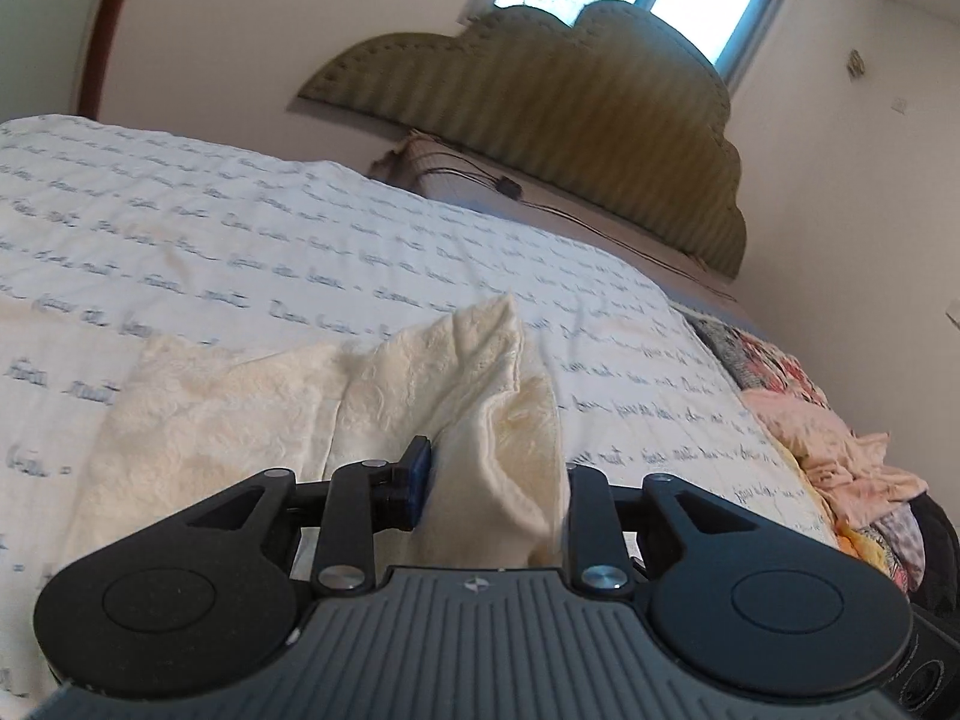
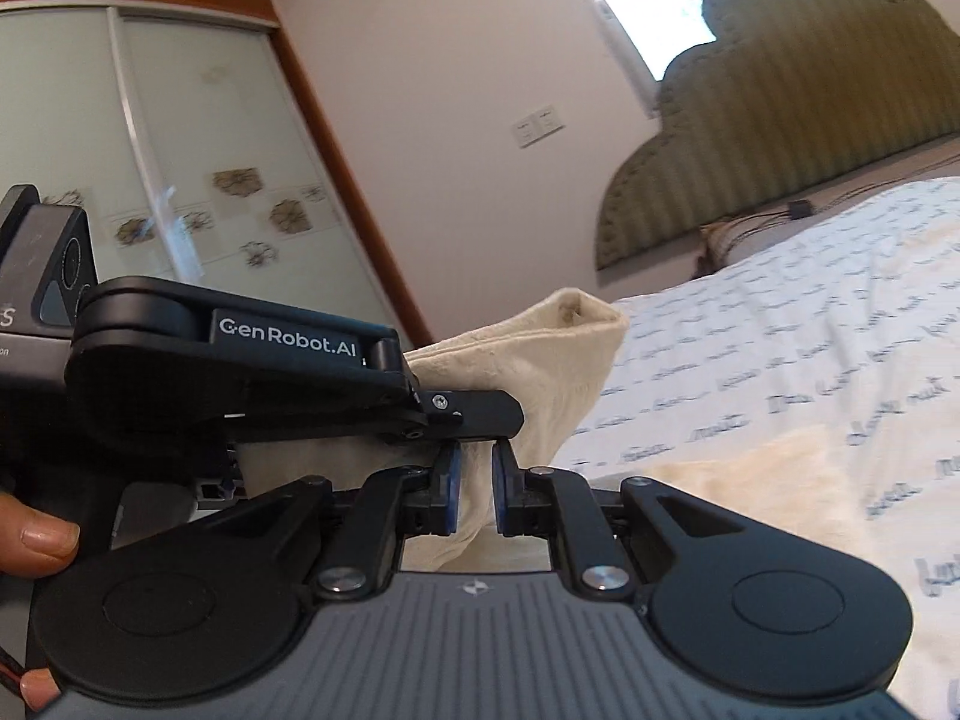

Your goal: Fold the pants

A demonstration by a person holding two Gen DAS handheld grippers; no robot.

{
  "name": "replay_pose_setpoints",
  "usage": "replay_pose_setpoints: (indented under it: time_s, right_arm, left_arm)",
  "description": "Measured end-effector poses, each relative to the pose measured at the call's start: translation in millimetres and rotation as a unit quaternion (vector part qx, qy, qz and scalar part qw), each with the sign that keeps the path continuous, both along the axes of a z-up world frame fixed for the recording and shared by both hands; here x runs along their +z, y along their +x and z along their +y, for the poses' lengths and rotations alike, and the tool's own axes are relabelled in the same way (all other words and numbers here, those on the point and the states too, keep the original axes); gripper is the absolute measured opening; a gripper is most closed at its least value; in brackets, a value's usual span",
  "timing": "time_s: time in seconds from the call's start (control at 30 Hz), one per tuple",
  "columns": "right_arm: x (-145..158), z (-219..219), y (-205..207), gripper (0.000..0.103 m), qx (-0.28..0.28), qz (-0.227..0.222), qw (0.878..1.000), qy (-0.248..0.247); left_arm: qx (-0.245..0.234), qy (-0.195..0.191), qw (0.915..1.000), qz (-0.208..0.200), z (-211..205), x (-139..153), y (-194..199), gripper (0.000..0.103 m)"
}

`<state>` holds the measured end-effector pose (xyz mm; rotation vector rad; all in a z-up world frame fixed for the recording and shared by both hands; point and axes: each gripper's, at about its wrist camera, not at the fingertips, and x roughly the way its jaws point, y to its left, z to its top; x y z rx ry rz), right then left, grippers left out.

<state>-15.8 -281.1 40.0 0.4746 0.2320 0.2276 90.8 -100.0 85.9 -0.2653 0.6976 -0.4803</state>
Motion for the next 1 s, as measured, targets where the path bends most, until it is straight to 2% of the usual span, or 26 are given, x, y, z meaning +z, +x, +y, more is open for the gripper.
replay_pose_setpoints:
  time_s: [0.2, 0.33, 0.43, 0.5, 0.57, 0.67, 0.73, 0.8, 0.87, 0.93, 1.0]
  right_arm:
    - [-9.9, -37.6, -6.9, 0.011, -0.044, 0.014, 0.999, 0.020]
    - [-25.6, -60.6, -7.4, 0.012, -0.058, 0.042, 0.996, 0.054]
    - [-38.4, -72.7, -5.9, 0.011, -0.073, 0.065, 0.991, 0.087]
    - [-45.1, -79.9, -5.6, 0.012, -0.086, 0.078, 0.988, 0.103]
    - [-48.4, -87.0, -9.6, 0.012, -0.107, 0.094, 0.985, 0.097]
    - [-52.1, -96.8, -21.4, 0.013, -0.149, 0.112, 0.980, 0.077]
    - [-55.2, -107.2, -33.9, 0.019, -0.177, 0.113, 0.973, 0.092]
    - [-53.1, -113.4, -41.0, 0.028, -0.195, 0.107, 0.970, 0.097]
    - [-46.2, -113.6, -39.4, 0.043, -0.187, 0.096, 0.973, 0.093]
    - [-36.9, -110.9, -28.4, 0.046, -0.163, 0.087, 0.980, 0.071]
    - [-26.1, -103.3, -6.3, 0.046, -0.125, 0.089, 0.987, 0.038]
  left_arm:
    - [-0.026, -0.001, 0.9997, 0.005, -50.9, -15.7, -0.6, 0.027]
    - [-0.034, 0.008, 0.9990, 0.027, -74.4, -34.2, 5.6, 0.030]
    - [-0.043, 0.004, 0.9979, 0.048, -87.4, -49.2, 13.0, 0.037]
    - [-0.057, 0.004, 0.9963, 0.064, -97.3, -56.6, 19.1, 0.048]
    - [-0.080, -0.014, 0.9932, 0.084, -98.1, -58.7, 19.6, 0.057]
    - [-0.139, -0.058, 0.9857, 0.075, -92.1, -47.5, 14.4, 0.062]
    - [-0.146, -0.065, 0.9859, 0.050, -82.5, -34.8, 9.5, 0.068]
    - [-0.118, -0.039, 0.9921, 0.016, -68.1, -24.4, 7.7, 0.078]
    - [-0.078, 0.005, 0.9969, -0.008, -52.8, -21.5, 9.0, 0.079]
    - [-0.041, 0.053, 0.9974, -0.025, -35.9, -23.6, 13.2, 0.079]
    - [-0.007, 0.101, 0.9942, -0.035, -18.0, -30.8, 16.9, 0.079]
